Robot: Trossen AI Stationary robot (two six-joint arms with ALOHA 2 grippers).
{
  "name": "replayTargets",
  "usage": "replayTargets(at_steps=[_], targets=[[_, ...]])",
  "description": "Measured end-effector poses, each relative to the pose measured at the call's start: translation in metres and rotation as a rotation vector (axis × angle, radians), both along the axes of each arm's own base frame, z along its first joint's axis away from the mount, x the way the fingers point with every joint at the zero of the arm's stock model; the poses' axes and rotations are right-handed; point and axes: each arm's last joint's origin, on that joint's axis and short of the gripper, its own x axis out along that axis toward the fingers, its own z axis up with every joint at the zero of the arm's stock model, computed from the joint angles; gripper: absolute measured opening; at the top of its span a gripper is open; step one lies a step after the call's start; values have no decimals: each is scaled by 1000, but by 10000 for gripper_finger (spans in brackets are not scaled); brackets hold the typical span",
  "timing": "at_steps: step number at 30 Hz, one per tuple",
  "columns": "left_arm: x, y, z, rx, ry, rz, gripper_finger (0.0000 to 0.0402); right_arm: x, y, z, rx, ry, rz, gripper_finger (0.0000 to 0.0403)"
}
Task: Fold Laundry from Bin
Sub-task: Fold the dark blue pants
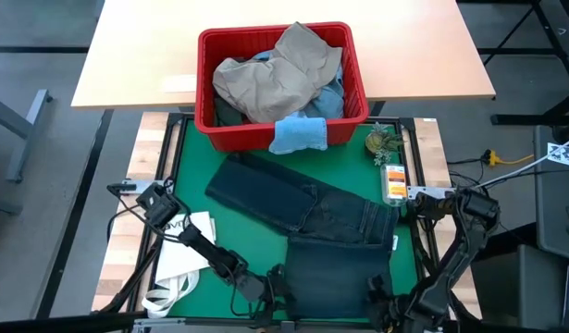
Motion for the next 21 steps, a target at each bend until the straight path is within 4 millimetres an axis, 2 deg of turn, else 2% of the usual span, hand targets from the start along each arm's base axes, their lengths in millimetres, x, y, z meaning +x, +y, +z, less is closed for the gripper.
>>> replayTargets(at_steps=[4,7,16,21], targets=[[-4,-3,-17,28,50,-21,118,1,2,-10,-17,23,2,154],[-6,-4,-20,49,85,-23,118,1,3,-14,-25,35,3,154],[-7,-5,-17,52,65,-19,118,1,2,-14,-17,55,10,154],[-7,-4,-5,91,24,-19,117,-1,0,-2,18,52,16,154]])
